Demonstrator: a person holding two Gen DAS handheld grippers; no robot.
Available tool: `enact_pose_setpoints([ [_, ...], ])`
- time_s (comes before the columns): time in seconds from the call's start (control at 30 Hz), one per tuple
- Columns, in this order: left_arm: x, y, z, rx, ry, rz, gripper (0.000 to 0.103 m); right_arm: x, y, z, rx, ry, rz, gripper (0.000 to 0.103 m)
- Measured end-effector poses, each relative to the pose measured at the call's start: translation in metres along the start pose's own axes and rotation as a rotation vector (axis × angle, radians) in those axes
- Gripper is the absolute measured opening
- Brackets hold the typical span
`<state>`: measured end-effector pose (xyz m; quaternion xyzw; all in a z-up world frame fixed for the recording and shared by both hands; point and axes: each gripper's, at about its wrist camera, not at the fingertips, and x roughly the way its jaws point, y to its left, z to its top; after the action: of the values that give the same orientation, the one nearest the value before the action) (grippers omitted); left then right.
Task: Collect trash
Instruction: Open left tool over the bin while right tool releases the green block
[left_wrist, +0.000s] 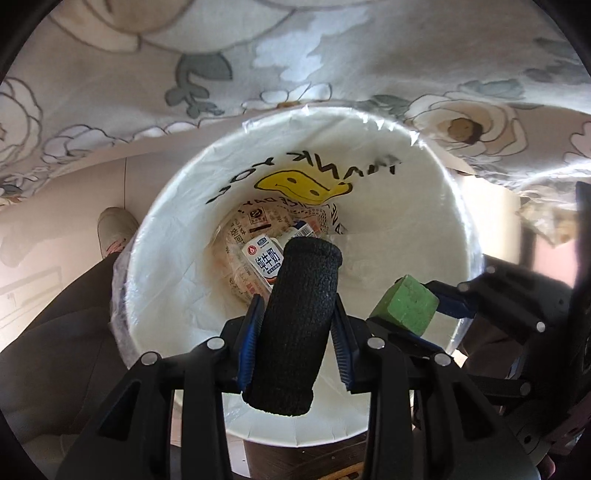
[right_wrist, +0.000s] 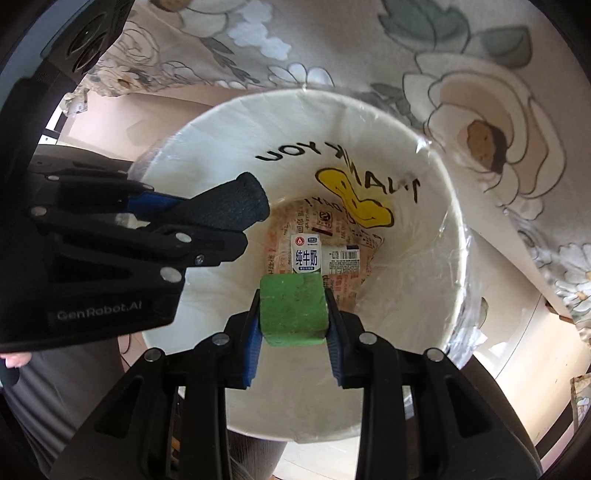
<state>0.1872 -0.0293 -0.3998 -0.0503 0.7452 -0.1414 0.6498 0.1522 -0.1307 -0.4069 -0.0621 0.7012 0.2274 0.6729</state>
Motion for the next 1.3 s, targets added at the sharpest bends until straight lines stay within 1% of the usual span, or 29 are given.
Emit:
enact_pose_setpoints([
  [0.17,0.01,0.006,0.006,-0.027,0.0,0.017,0.038,0.017,0.001,0.005,0.01,0.017,-0.023,0.032],
  [0.27,0.017,0.009,0.009,-0.036,-0.005,0.053,0.038,0.029,0.001,0.007,0.026,0.037,-0.03,0.032],
  [0.33,0.021,0.009,0.008,-0.033,0.009,0.071,0.038,0.034,0.0,0.007,0.026,0.049,-0.041,0.032],
  [0.4,0.026,0.01,0.009,-0.035,0.022,0.073,0.038,0.038,0.001,0.007,0.018,0.057,-0.044,0.032],
  [0.57,0.029,0.009,0.011,-0.03,0.027,0.063,0.038,0.042,0.0,0.006,0.005,0.061,-0.055,0.032],
  [0.63,0.031,0.009,0.013,-0.038,0.035,0.062,0.042,0.044,0.0,0.007,0.002,0.073,-0.071,0.034],
  [0.7,0.034,0.01,0.014,-0.044,0.05,0.06,0.059,0.044,0.001,0.007,0.003,0.076,-0.089,0.052],
  [0.87,0.037,0.005,0.014,-0.025,0.045,0.066,0.059,0.038,-0.003,0.008,0.024,0.051,-0.06,0.053],
  [1.07,0.037,0.005,0.013,-0.036,0.051,0.06,0.059,0.032,-0.007,0.007,0.03,0.047,-0.05,0.053],
  [1.23,0.026,0.003,0.01,-0.023,0.026,0.107,0.059,0.017,-0.005,0.007,0.059,0.039,-0.021,0.053],
  [1.3,0.017,0.003,0.006,-0.006,0.021,0.098,0.06,0.009,-0.005,0.004,0.068,0.02,-0.006,0.053],
])
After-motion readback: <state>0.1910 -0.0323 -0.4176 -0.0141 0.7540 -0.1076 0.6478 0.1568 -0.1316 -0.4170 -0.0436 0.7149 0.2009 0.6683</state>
